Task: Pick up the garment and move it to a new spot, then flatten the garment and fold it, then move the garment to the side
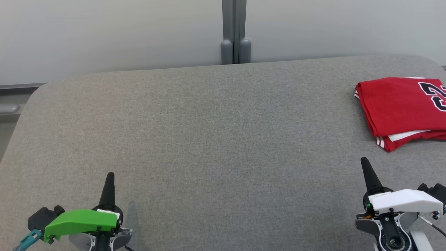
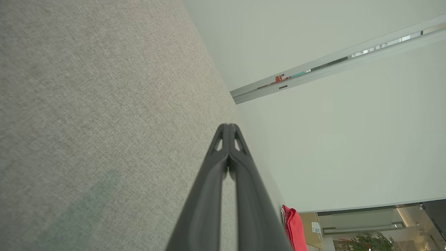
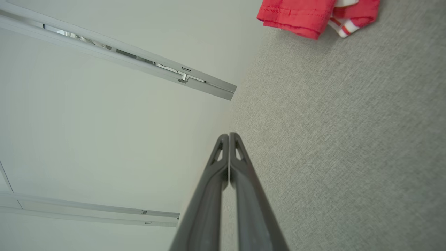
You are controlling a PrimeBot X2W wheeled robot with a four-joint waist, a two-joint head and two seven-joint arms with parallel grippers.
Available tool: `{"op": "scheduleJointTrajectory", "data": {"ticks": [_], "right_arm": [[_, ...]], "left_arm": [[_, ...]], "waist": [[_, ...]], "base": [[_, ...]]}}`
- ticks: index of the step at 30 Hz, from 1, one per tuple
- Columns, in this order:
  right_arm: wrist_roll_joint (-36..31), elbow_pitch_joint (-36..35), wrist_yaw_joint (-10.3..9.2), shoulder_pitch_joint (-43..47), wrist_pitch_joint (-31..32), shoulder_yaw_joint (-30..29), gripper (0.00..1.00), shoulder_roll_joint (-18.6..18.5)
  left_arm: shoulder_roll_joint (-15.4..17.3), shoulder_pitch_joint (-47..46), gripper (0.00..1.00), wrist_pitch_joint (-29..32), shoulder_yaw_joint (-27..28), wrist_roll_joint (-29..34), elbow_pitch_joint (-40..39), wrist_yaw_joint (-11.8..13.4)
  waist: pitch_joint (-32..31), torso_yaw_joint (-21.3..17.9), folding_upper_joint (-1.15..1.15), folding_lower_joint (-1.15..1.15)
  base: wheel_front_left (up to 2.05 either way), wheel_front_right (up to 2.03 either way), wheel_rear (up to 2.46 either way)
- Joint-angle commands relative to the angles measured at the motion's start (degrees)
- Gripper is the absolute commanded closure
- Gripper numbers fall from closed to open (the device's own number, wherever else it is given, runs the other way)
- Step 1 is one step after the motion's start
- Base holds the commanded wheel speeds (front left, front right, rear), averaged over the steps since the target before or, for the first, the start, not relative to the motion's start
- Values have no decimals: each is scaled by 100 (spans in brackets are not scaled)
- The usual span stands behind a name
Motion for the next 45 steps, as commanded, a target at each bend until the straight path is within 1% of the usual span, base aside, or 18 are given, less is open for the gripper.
{"op": "scheduleJointTrajectory", "data": {"ticks": [1,21,45], "right_arm": [[160,-22,-3,-99,45,-26,100,-31],[1160,9,-2,-187,307,-76,100,-37],[2159,43,-3,-262,571,-124,100,-40]], "left_arm": [[9,-148,100,41,69,-126,-71,-60],[3,-169,100,307,322,-1010,-139,-188],[-4,-208,100,577,584,-1879,-214,-309]], "waist": [[-2,-4,0,0],[-30,-68,0,0],[-64,-143,0,0]], "base": [[0,0,0],[0,0,0],[0,0,0]]}}
